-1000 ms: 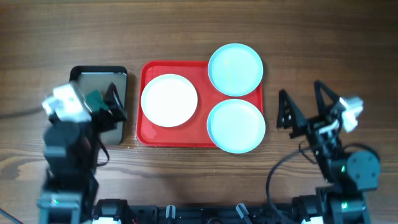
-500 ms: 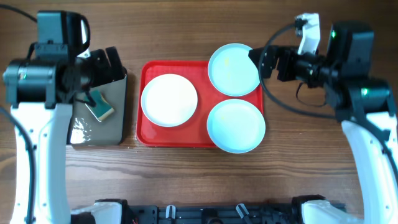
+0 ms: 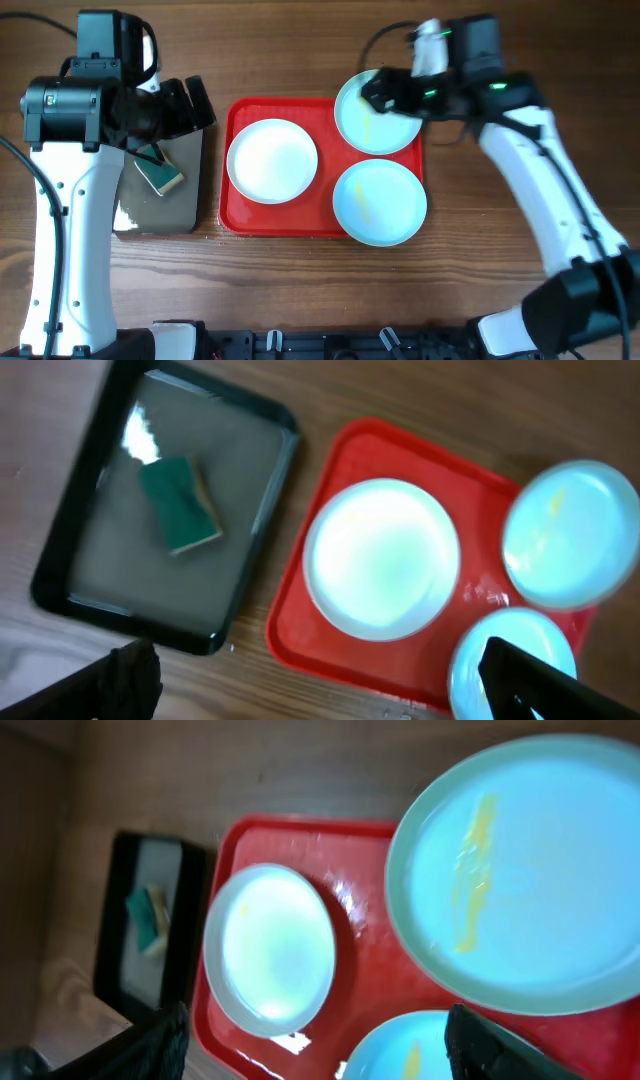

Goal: Clean dirty plates on tray and stack at the side
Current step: 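Move the right gripper to the white plate's rim and grasp it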

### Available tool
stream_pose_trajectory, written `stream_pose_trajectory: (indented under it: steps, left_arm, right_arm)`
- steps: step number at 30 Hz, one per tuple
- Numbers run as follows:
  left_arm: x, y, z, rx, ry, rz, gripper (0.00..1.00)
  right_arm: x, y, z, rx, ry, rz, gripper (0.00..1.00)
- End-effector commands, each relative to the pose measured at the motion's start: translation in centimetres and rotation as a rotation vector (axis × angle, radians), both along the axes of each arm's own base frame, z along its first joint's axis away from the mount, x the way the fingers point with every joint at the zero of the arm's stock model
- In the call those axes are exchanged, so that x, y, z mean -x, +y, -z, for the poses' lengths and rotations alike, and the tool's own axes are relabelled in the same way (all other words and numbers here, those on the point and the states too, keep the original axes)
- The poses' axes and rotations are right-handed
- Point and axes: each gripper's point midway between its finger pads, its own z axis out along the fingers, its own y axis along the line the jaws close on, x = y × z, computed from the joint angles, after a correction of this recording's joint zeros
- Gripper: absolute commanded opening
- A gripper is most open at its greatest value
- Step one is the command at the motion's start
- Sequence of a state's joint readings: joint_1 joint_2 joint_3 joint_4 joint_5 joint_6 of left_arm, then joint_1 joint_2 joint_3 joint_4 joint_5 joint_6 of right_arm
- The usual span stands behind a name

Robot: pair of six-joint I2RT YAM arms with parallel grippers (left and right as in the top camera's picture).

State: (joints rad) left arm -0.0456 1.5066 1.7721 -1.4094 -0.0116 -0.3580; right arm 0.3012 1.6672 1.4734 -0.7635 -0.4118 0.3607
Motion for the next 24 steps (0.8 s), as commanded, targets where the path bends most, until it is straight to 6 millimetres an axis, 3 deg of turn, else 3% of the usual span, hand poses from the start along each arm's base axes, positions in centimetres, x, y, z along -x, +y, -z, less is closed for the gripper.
stream_pose_trajectory:
  steps: [1,7,12,15,19,24]
  left_arm:
    - [0.0,4.9,-0.9,-0.111,-0.039,-0.336,0.93]
    - [-0.4,6.6,-0.4,-0.124,-0.034,-0.406,0.88]
    - [-0.6,8.2,2.7,-0.13,0.06,-0.467,0.89]
    - [-0.8,8.9,4.6,-0.136,0.108,-0.486,0.88]
    - [-1.5,9.5,7.3,-0.144,0.169,-0.497,0.88]
    - [-1.9,9.6,9.3,-0.15,0.207,-0.495,0.88]
  right_arm:
    - [-0.2,2.8,2.9,0.111,0.038,0.008,0.76]
    - [1.0,6.2,9.6,0.199,0.163,-0.058,0.59]
    - [1.4,7.4,14.2,0.266,0.225,-0.077,0.51]
    - [1.0,7.9,15.4,0.282,0.239,-0.096,0.48]
    - [-1.0,9.0,15.2,0.302,0.212,-0.136,0.47]
    - [-2.0,9.2,16.2,0.331,0.208,-0.153,0.41]
